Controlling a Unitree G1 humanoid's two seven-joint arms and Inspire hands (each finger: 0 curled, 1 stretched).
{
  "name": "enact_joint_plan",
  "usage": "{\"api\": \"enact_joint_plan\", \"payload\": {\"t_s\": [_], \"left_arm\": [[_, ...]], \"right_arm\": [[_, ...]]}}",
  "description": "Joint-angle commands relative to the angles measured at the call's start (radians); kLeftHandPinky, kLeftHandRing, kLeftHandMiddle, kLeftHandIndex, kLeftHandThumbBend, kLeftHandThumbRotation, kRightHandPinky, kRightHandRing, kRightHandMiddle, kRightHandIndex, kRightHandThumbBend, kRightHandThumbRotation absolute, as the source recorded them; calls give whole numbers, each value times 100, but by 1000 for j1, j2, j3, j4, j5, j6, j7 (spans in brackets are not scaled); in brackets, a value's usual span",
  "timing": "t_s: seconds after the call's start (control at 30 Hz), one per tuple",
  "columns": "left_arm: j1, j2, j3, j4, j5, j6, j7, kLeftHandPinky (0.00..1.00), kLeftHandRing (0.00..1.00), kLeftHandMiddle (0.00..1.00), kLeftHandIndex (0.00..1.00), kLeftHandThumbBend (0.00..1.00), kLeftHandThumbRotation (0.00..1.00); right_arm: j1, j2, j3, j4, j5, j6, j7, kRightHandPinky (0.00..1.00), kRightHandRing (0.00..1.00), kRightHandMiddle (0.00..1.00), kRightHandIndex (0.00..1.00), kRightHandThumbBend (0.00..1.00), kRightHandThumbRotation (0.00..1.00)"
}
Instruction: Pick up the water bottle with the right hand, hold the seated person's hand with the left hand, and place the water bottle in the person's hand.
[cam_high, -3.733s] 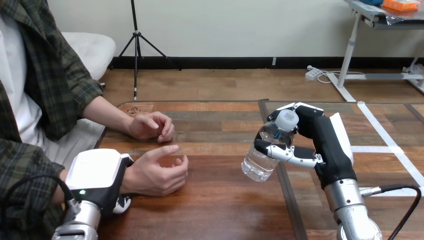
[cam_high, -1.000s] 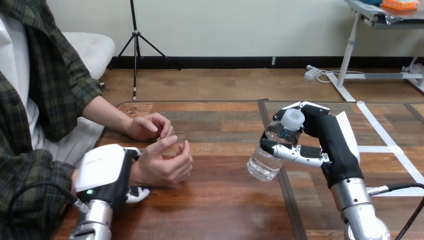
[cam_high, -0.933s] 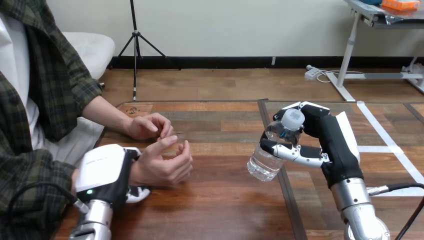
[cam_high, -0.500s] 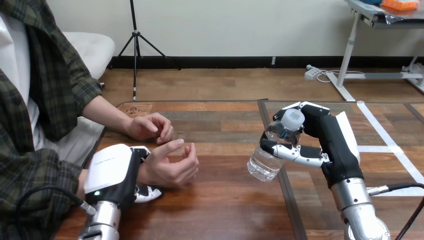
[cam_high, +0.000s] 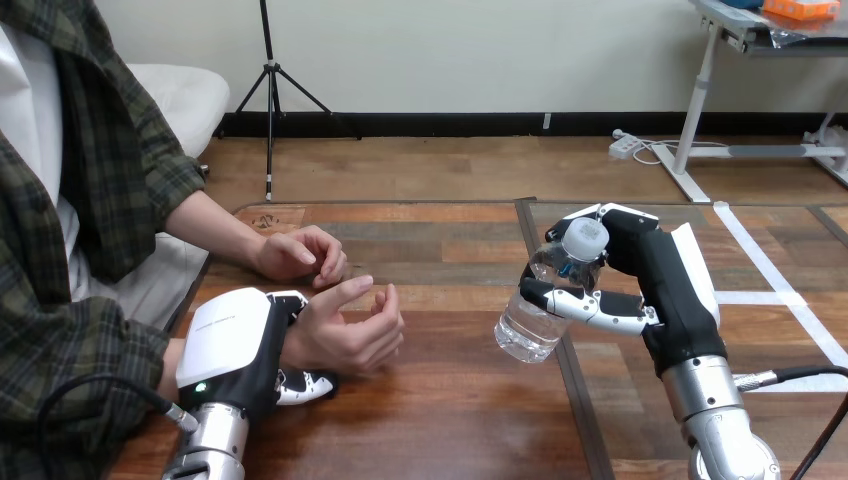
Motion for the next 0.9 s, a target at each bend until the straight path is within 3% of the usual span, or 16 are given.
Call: {"api": "enact_joint_plan", "payload": {"t_s": [0.0, 0.87], "left_arm": [[7, -44, -33, -38, -6, -33, -18, 50, 52, 54, 54, 80, 0], [21, -40, -30, -87, 2, -29, -16, 48, 50, 53, 52, 80, 0]], "right_arm": [[-96, -1, -15, -76, 19, -35, 2, 39, 43, 48, 49, 73, 0], [-114, 32, -12, -110, 57, -20, 42, 35, 39, 47, 49, 72, 0]]}}
